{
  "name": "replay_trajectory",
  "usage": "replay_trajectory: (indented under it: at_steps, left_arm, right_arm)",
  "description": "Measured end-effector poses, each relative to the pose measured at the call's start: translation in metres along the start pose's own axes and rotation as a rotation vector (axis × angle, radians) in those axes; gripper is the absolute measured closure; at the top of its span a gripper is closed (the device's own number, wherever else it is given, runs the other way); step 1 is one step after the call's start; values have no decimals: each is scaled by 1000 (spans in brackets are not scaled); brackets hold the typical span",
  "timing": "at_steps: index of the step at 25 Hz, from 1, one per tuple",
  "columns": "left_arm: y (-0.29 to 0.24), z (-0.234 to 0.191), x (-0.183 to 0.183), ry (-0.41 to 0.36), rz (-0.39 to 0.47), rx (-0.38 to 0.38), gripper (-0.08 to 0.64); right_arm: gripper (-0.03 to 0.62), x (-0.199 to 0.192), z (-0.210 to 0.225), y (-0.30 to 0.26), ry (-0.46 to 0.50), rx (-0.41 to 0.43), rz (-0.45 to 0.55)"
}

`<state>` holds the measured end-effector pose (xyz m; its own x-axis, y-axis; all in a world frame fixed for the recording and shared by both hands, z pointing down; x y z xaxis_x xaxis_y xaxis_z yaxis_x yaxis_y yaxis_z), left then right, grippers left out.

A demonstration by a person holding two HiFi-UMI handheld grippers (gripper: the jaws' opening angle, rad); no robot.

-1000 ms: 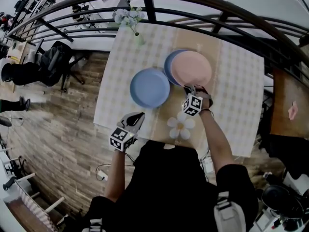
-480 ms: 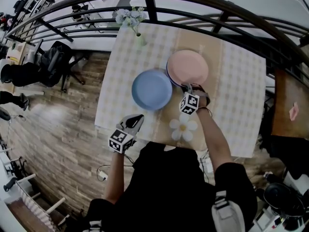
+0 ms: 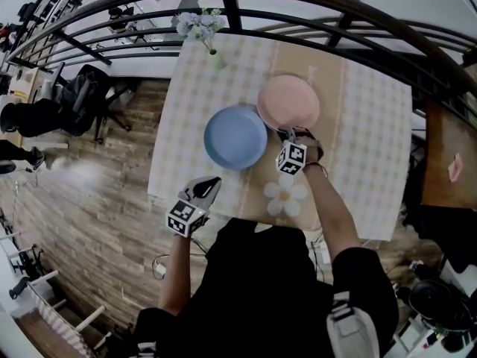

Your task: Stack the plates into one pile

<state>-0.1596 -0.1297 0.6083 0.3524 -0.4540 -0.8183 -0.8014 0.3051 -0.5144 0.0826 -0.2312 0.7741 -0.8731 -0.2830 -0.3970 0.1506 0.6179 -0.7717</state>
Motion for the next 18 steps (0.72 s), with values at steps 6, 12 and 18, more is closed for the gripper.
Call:
replay_trajectory:
  at_steps: [6, 12, 18]
  left_arm:
    - [1, 2, 1, -5, -2, -7, 557]
    - [-1, 0, -4, -5, -12, 1, 557]
    - [-3, 5, -5, 0, -1, -2, 557]
  right_arm:
    - [562, -1, -2, -2, 9, 7, -28]
    - [509, -2, -4, -7, 0, 22, -35]
    - [428, 0, -6, -3, 3, 35, -23]
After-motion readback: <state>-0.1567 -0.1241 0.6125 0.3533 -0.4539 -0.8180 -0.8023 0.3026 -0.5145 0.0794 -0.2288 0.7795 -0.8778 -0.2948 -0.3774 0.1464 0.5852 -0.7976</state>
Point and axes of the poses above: the fingertips, and each gripper's own axes: y backward along the fingers, z to its right, x out of its top, the point moved 2 cm from there along y, backward along the fingers, and after that the axes turned 1 degree about -x, right-handed, at the moved point
